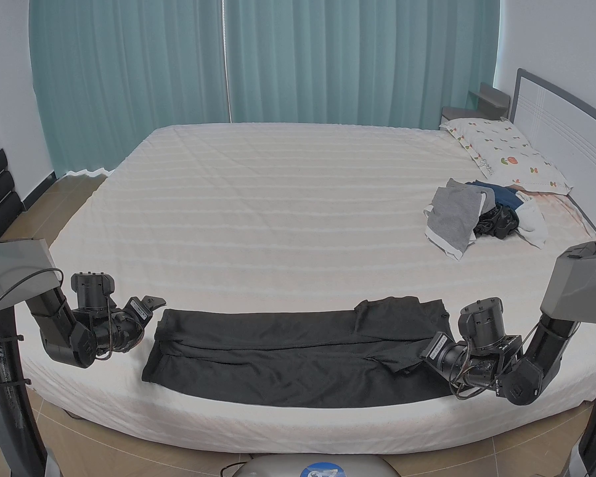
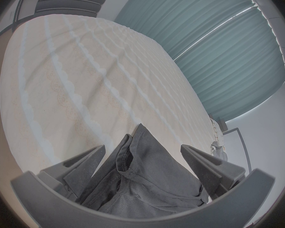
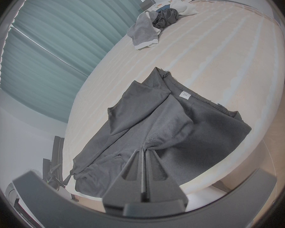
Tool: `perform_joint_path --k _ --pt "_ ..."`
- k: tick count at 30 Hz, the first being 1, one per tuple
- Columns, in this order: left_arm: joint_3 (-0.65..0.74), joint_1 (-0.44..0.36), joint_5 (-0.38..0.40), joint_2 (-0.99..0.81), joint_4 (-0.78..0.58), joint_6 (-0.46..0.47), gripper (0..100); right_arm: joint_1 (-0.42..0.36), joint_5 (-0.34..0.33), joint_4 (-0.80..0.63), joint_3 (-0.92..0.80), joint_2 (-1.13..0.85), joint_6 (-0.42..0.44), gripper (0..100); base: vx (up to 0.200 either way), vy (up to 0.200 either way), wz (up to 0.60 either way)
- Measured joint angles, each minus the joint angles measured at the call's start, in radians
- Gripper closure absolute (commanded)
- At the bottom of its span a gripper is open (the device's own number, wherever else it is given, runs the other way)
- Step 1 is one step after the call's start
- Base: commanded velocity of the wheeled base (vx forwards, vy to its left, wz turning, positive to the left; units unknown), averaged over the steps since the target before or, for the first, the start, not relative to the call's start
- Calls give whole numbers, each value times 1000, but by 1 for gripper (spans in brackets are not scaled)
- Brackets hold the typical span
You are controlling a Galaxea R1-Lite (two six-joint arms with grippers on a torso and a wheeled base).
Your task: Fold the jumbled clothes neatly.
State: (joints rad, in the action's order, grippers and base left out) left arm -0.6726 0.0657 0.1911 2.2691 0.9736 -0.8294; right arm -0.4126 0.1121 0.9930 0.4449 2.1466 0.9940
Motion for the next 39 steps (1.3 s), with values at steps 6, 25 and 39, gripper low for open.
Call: perform_joint_path --k 6,25,39 --pt "-1 0 -3 4 0 1 0 -10 -5 -29 -26 -39 -51 100 0 0 0" --pt "-1 1 -6 7 0 1 0 -12 -28 -26 -97 -26 -151 0 0 0 0" --pt "-1 1 -5 7 0 1 0 141 -88 -19 17 21 -164 0 0 0 0"
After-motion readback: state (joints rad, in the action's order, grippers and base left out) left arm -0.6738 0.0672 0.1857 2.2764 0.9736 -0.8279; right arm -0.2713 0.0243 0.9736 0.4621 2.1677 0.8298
